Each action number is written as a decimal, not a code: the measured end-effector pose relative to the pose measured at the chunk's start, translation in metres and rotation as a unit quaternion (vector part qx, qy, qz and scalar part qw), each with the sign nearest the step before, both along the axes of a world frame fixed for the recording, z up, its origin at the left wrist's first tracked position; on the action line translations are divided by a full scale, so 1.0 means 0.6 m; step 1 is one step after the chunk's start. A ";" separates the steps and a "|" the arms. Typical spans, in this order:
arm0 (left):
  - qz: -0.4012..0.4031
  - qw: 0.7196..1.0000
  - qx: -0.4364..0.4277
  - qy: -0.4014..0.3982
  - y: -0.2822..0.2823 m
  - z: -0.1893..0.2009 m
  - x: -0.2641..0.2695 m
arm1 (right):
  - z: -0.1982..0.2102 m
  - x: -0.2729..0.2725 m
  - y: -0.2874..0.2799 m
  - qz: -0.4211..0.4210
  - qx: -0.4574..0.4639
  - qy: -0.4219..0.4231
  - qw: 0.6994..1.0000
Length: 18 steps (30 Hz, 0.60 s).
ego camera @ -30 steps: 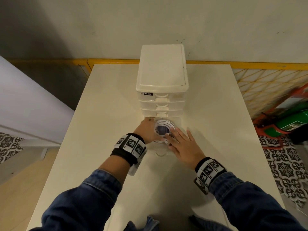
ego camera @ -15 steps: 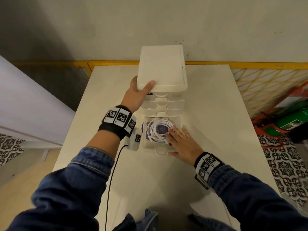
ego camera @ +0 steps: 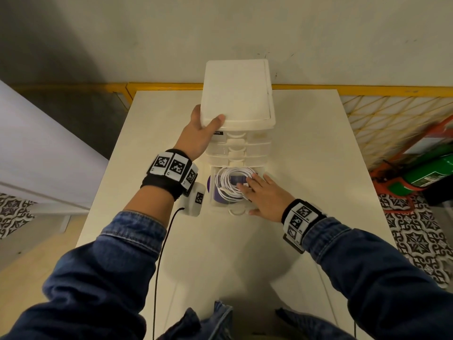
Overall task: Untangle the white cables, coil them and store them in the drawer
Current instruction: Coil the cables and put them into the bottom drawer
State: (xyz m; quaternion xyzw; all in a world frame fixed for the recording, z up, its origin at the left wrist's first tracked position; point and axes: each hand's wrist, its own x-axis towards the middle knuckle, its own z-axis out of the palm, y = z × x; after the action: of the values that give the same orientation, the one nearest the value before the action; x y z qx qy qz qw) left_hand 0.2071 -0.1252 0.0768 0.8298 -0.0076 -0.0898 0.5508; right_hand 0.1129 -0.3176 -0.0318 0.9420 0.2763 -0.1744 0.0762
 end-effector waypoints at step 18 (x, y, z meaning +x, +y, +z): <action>-0.007 1.000 -0.003 0.008 0.000 0.005 -0.006 | -0.018 0.053 0.030 0.014 0.026 -0.003 1.000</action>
State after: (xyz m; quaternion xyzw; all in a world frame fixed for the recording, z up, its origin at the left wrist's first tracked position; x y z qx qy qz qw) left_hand 0.2037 -0.1249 0.0795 0.8272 -0.0093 -0.1001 0.5529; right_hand 0.1446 -0.2997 -0.0428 0.9402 0.2938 -0.1636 0.0544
